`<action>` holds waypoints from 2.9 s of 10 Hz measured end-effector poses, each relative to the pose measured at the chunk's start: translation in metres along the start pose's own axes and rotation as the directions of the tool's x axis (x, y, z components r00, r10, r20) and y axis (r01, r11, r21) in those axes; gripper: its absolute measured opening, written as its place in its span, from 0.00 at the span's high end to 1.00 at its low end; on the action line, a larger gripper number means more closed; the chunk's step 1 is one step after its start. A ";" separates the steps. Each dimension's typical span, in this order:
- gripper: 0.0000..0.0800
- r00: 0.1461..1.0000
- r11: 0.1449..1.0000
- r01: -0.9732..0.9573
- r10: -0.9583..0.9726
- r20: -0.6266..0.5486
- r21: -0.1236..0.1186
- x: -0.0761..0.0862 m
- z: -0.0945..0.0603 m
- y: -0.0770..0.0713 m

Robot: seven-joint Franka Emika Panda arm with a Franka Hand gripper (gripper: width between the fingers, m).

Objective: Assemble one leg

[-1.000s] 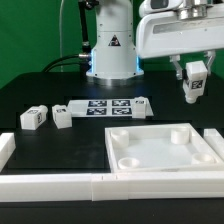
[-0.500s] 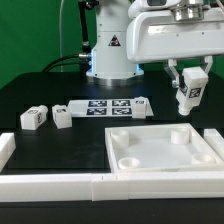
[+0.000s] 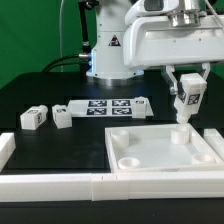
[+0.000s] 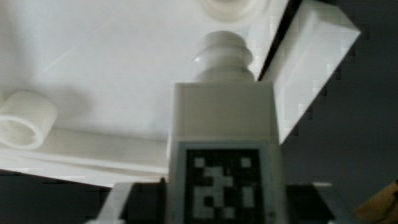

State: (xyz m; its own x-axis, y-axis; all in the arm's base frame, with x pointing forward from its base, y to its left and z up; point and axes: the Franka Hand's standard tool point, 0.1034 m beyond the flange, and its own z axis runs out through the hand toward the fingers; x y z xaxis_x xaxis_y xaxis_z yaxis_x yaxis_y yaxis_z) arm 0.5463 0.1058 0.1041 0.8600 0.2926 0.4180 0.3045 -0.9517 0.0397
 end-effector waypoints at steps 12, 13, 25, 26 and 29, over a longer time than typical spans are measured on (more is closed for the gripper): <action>0.64 0.985 0.994 0.101 -0.104 -0.135 -0.030 0.053 0.035 0.007; 0.64 0.986 0.995 0.100 -0.103 -0.130 -0.029 0.051 0.039 0.007; 0.64 0.983 0.996 0.078 -0.083 -0.165 -0.040 0.035 0.051 0.015; 0.64 0.985 0.996 0.078 -0.083 -0.153 -0.036 0.035 0.051 0.014; 0.38 0.987 0.996 0.078 -0.082 -0.136 -0.031 0.032 0.053 0.014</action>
Offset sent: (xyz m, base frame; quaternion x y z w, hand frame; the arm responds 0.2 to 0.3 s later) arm 0.0000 0.0000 0.0000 0.0000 0.0000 0.0000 1.0000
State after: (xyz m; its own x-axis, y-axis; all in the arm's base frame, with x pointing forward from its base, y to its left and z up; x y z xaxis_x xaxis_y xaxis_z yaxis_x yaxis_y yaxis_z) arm 0.6000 0.1069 0.0700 0.7685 0.3543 0.5328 0.3581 -0.9282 0.1007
